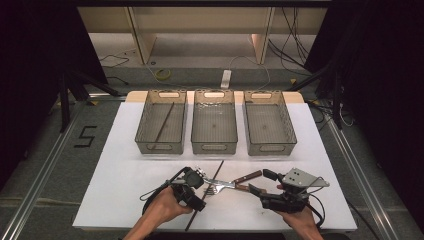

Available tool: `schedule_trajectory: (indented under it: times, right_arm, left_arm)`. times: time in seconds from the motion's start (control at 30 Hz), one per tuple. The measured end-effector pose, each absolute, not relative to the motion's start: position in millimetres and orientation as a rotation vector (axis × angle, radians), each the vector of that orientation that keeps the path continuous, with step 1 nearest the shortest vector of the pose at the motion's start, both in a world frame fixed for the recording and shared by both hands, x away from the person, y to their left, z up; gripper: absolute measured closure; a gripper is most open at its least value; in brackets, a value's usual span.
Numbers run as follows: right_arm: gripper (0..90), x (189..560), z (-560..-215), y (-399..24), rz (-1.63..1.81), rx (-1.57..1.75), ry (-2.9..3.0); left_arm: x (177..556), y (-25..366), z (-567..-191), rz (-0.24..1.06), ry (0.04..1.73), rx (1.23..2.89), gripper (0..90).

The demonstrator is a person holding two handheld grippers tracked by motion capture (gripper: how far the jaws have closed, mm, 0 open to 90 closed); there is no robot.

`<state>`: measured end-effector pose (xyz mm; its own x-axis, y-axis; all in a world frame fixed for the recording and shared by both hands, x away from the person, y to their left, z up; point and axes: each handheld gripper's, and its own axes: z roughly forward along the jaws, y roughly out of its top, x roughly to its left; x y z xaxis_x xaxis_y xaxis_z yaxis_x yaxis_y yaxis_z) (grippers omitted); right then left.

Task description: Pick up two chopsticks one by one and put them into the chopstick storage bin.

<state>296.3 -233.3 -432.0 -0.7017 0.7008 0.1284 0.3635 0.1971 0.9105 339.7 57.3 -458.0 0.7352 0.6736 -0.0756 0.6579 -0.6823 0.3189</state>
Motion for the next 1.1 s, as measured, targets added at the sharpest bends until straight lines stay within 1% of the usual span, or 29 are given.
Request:
schedule_trajectory:
  times: [0.53,0.83,1.1]
  right_arm:
    - [28.7,295.9,-431.6,-233.0,1.503,1.0,2.163]
    - [28.9,295.8,-431.7,-232.7,1.501,0.998,2.166]
    - [29.0,295.9,-432.1,-232.3,1.499,1.001,2.166]
  left_arm:
    - [338.0,54.1,-462.7,0.115,1.002,2.681,52.4]
    - [341.6,59.5,-462.4,0.113,1.019,2.666,64.7]
    - [345.6,63.9,-462.6,0.109,1.057,2.648,78.7]
